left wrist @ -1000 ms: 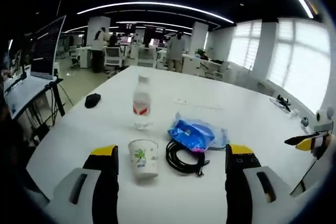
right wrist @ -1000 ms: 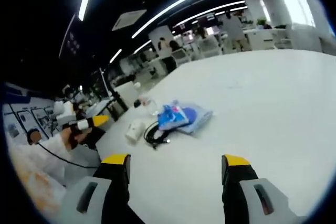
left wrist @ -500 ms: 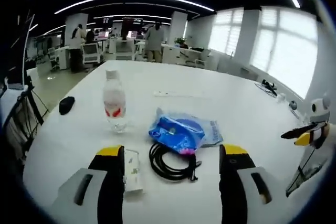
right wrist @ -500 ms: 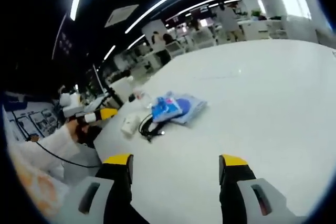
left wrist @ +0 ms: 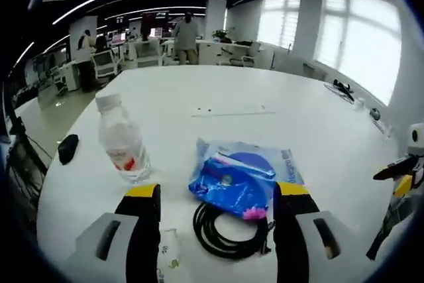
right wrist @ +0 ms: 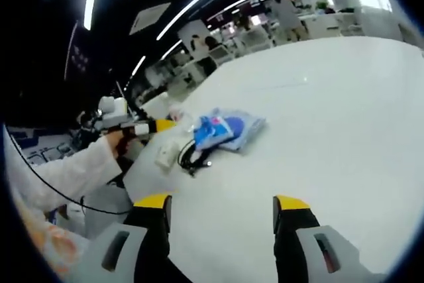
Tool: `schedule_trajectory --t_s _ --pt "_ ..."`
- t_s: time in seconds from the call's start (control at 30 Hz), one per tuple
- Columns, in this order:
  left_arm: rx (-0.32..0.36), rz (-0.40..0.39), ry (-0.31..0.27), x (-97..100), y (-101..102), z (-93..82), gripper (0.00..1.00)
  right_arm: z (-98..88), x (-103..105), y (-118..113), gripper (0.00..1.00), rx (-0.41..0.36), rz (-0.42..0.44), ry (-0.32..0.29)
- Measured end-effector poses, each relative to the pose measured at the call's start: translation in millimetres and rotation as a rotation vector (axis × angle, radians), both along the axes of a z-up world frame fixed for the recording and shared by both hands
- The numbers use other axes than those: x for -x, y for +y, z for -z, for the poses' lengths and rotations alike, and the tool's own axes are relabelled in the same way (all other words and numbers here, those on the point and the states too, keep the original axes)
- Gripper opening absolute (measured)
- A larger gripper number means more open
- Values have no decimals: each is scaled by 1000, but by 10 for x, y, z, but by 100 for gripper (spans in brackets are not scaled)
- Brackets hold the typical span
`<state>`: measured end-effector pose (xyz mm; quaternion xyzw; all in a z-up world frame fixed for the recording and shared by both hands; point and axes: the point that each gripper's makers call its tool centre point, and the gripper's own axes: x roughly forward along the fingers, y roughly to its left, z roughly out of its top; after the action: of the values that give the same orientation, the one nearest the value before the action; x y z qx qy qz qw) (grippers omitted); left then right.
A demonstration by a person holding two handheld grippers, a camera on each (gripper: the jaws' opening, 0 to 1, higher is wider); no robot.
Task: Arrange the tabletop items into an orderly group along one side of the table until the central work area is clear of visible clutter.
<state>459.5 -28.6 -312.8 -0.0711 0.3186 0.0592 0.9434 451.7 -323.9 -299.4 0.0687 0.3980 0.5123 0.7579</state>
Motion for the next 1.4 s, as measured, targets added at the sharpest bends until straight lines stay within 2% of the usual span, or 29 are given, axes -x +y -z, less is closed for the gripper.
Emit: schedule_trajectory --t_s 0.1,0.2,0.3,0.37,0.43,0.47,0.53,0.57,0.6,0.63,0.67,0.7,0.77,0.8,0.87,0.93,1.0,1.07,1.13,1.23,1.3,1.37,1.4 --pt "-42 45 66 -74 30 72 65 14 -81 214 58 -8 -31 9" --pt "-35 40 64 -211 126 91 64 -35 -188 414 58 -34 -18 28" --pt "-10 37 88 -280 126 152 61 -86 -381 727 57 -113 74 109" --pt "-9 62 140 -275 113 222 53 -66 -422 939 56 -133 90 172" --pt "-21 65 134 -295 102 191 44 -155 -451 1153 56 -188 89 195" --pt "-19 69 108 -362 174 210 43 -173 -598 1273 57 -233 133 217" --pt "-1 77 106 -414 167 230 46 -202 -708 1387 57 -243 154 243" --pt "1 82 119 -433 175 281 47 -242 -685 1438 58 -205 125 224" --pt "4 84 136 -429 182 334 47 -186 -694 1456 58 -118 60 150" --pt "6 85 143 -431 185 355 47 -155 -700 1462 58 -83 35 122" --pt "13 88 162 -426 183 413 46 -21 -749 1504 59 14 -45 27" --pt "17 84 165 -434 193 438 46 23 -785 1537 61 17 -31 22" --pt "15 73 173 -438 205 468 44 122 -800 1607 63 9 16 97" --pt "10 73 181 -442 237 509 42 170 -724 1614 63 2 62 182" --pt "10 77 194 -449 296 594 38 284 -640 1627 61 11 106 232" --pt "24 97 205 -411 237 595 35 436 -524 1665 59 46 79 239" --pt "23 101 206 -411 246 649 31 614 -325 1717 57 97 11 262" --pt "11 119 223 -384 216 642 25 694 -195 1786 55 121 -12 288" --pt "8 156 225 -369 173 667 14 734 -192 1903 53 116 -16 290" --pt "38 171 222 -370 139 700 2 745 -179 2018 46 111 -22 299" --pt "41 170 226 -368 132 722 1 771 -184 2041 42 113 -25 301" --pt "39 158 229 -372 121 687 0 781 -182 1971 30 134 -36 282" --pt "57 149 225 -377 110 673 0 892 -249 1962 23 151 -37 272"
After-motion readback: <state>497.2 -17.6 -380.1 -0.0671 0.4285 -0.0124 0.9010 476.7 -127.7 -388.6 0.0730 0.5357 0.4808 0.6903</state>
